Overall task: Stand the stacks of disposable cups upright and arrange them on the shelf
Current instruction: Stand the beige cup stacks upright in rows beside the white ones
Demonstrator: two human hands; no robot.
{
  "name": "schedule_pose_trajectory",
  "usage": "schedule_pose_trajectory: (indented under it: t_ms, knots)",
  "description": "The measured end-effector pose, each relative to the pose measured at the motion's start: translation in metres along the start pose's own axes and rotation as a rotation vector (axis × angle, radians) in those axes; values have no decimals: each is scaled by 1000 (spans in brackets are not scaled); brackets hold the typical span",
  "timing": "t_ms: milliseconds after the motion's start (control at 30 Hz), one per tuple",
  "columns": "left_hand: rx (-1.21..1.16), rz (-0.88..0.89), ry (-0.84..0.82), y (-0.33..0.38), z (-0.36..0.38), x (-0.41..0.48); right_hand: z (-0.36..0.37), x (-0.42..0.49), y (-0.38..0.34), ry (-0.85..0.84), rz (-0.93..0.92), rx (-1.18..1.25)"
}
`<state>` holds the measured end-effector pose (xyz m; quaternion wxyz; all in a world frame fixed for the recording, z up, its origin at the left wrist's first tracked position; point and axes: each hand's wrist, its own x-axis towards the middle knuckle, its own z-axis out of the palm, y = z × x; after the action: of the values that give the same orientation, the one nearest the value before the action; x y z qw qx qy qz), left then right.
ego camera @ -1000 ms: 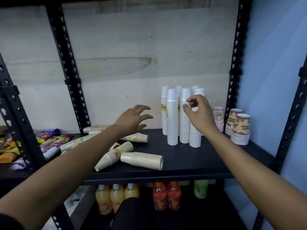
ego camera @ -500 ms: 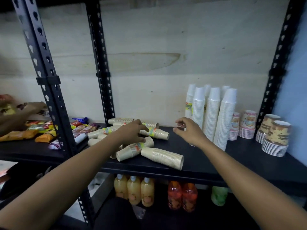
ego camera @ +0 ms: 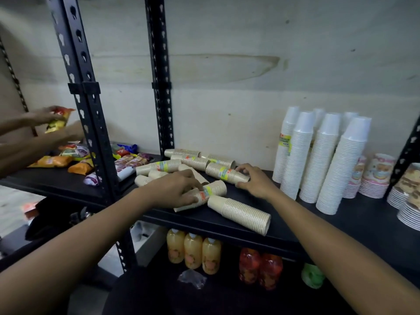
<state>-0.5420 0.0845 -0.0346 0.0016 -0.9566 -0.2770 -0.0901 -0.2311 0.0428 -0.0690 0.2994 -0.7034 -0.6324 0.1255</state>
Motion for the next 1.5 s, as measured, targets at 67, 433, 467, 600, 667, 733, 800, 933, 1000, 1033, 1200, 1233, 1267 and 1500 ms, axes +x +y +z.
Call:
schedule_pose_trajectory:
  t_ms: [67, 433, 467, 600, 667, 733, 800, 933, 1000, 1033, 1200, 1233, 1267, 1500]
  knots:
    - [23, -4, -26, 1, 3, -4, 6, 3, 0, 10, -12, -1]
    - [37, -49, -17, 10, 4, -1, 11, 2, 8, 88, -13, -15]
    - [6, -50, -8, 8, 2, 0, 9, -1, 7, 110, -22, -4]
    - [-153, -74, 117, 3, -13, 11, -4, -12, -4, 253, -72, 60]
    - [-231, -83, 216, 3, -26, 21, -16, -17, -10, 336, -96, 97]
    - [-309, -93, 299, 4, -36, 35, -31, -22, -16, 417, -86, 135]
    - [-380, -117, 365, 5, -41, 53, -48, -25, -22, 486, -85, 162]
    - [-527, -143, 472, 12, -37, 100, -78, -32, -23, 499, -173, 137]
    - [-602, -155, 499, 19, -31, 125, -85, -32, -19, 457, -199, 75]
    - [-633, -161, 507, 23, -27, 137, -87, -32, -16, 433, -205, 41]
    - [-720, -154, 522, 34, -11, 197, -87, -28, -6, 379, -219, -52]
    - [-737, -152, 522, 35, -9, 206, -86, -28, -5, 387, -219, -47]
    - [-755, -155, 516, 35, -7, 215, -86, -28, -4, 401, -215, -34]
    - [-770, -134, 471, 39, 8, 258, -70, -33, 2, 518, -200, -48]
